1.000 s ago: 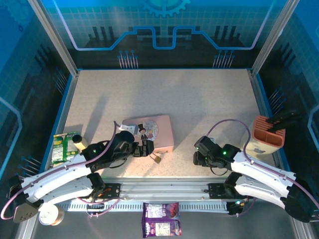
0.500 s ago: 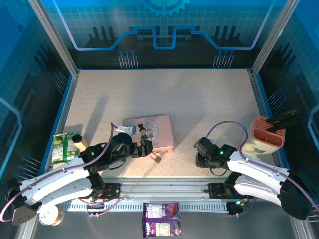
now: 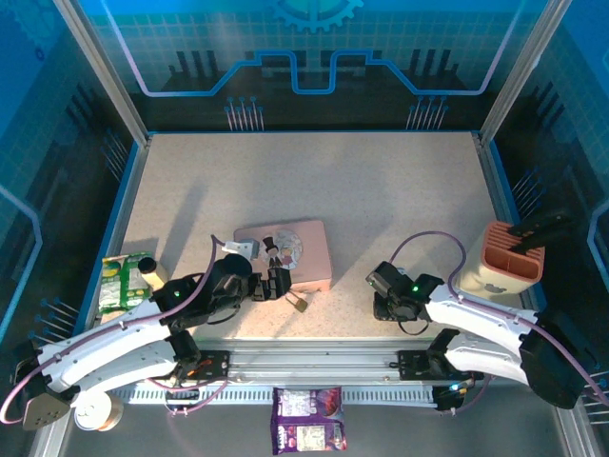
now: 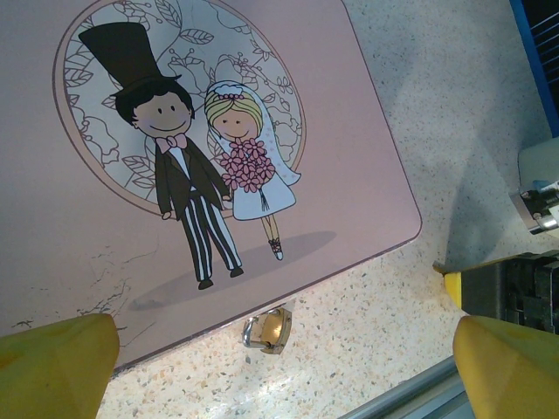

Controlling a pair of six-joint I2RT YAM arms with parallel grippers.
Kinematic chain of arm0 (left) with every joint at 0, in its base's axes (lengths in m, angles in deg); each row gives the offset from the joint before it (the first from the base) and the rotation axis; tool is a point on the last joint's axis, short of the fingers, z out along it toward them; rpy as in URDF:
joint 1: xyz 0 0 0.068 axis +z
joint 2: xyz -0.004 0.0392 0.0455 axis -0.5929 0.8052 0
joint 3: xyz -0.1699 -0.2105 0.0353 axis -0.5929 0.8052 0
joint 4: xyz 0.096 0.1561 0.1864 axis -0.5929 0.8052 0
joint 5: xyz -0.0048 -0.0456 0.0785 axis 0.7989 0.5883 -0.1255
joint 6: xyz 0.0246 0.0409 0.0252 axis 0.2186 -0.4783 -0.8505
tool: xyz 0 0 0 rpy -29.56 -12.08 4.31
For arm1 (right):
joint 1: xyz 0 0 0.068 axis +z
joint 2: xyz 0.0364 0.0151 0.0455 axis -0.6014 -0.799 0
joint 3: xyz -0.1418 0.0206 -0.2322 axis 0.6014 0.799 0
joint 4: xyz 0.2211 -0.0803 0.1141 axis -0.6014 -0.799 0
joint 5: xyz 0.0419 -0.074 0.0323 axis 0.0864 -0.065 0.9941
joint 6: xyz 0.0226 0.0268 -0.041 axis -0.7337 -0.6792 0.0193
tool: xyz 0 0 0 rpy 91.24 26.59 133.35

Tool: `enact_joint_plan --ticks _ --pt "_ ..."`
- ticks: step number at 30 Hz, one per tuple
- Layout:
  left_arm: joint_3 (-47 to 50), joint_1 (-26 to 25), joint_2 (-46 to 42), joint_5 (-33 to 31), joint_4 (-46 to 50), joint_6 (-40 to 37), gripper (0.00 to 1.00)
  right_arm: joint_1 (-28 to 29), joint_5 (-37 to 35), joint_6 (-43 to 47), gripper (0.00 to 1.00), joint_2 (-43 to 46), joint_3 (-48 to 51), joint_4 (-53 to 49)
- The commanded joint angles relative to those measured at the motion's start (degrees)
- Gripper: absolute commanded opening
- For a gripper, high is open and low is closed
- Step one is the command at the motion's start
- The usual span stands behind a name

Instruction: Unlock the padlock with the key

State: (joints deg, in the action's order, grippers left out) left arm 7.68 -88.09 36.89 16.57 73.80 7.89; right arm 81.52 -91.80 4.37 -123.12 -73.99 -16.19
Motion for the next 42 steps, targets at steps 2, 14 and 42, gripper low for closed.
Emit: enact_joint_plan --ticks 2,14,42 --pt "-0.01 -0.4 0.33 -1.61 -1.22 0.56 0.99 -0.51 0.86 -0.17 0.27 -1.03 0.57 1.33" --pt "0.12 -0.44 0.85 -1.82 -1.76 0.65 0.99 0.04 1.28 -0.22 0.13 -0.31 0.89 2.48" --pt "-3.39 -0.39 9.65 3.24 -15.07 -3.54 0.97 1.0 3.36 -2.35 0.0 20.4 1.57 14.55"
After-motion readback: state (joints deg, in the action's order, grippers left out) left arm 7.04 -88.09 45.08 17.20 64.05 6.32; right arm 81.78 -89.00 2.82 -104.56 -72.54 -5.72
